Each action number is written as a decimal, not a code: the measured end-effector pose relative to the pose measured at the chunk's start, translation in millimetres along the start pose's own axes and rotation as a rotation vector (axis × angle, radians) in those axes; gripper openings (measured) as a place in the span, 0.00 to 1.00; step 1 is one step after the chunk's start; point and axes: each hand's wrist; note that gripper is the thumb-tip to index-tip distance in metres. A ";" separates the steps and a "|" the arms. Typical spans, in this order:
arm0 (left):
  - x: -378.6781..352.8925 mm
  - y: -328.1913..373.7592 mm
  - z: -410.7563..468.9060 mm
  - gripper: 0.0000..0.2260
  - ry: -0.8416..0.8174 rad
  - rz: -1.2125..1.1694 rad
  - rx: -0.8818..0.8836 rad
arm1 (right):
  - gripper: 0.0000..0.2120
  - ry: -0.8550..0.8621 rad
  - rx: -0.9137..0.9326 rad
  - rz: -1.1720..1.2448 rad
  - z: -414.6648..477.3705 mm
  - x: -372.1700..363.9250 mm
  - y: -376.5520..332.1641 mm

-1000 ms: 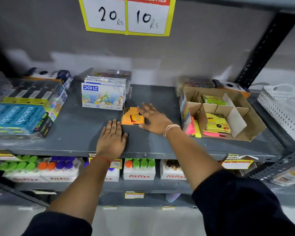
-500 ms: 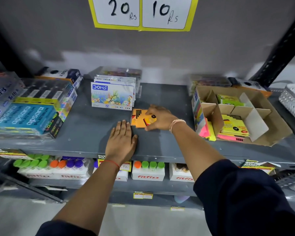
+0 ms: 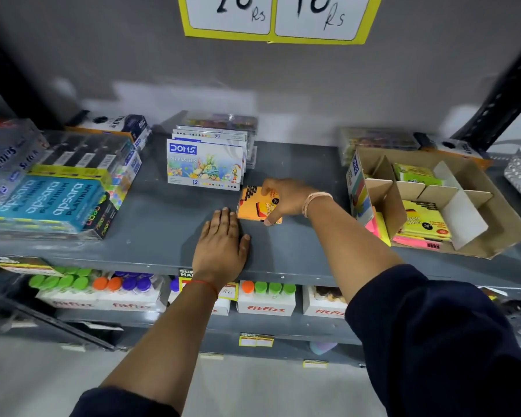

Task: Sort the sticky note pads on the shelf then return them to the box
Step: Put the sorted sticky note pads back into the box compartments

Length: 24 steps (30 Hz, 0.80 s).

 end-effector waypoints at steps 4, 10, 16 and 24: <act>2.4 1.1 -0.5 0.26 0.006 -0.024 0.004 | 0.32 0.144 -0.013 -0.109 -16.4 -3.5 -2.0; 4.1 3.8 -1.6 0.25 -0.010 0.001 0.002 | 0.29 0.355 -0.057 -0.105 -51.1 -21.6 -1.4; 5.6 5.7 -3.0 0.26 -0.024 0.003 0.005 | 0.31 0.295 -0.153 -0.037 -78.7 -32.5 -0.9; 5.8 2.7 -3.9 0.26 -0.024 -0.014 0.001 | 0.33 0.328 -0.214 0.003 -78.8 -45.1 -15.4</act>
Point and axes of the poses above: each hand's wrist, its own z-axis towards the middle knuckle, its own x-axis out of the back of the hand, y = z × x, and after that the axes turned 14 degrees about z, right-handed
